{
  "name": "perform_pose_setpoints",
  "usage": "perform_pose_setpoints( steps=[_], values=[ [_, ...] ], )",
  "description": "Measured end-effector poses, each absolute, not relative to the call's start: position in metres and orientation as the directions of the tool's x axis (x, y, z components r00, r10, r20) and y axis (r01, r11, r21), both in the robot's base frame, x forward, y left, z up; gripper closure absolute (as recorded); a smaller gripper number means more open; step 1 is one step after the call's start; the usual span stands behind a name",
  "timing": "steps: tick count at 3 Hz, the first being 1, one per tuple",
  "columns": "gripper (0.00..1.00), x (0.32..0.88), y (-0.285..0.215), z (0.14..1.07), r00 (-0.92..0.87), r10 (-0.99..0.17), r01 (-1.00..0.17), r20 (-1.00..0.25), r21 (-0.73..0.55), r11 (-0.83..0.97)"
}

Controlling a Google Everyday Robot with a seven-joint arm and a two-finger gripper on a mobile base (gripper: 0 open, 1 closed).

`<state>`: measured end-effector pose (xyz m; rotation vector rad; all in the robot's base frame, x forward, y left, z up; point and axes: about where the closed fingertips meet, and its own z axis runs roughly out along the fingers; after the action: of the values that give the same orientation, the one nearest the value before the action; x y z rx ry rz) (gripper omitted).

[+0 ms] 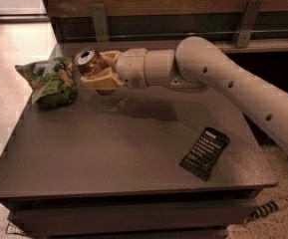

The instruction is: Place orange can upright

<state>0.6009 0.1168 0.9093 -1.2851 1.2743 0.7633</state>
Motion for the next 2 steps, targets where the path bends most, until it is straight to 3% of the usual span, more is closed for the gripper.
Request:
perform_pose_setpoints(
  steps=[2],
  values=[
    [1.0, 0.5695, 0.1219, 0.8883, 0.177, -0.179, -0.953, -0.968, -0.214, 0.214]
  ],
)
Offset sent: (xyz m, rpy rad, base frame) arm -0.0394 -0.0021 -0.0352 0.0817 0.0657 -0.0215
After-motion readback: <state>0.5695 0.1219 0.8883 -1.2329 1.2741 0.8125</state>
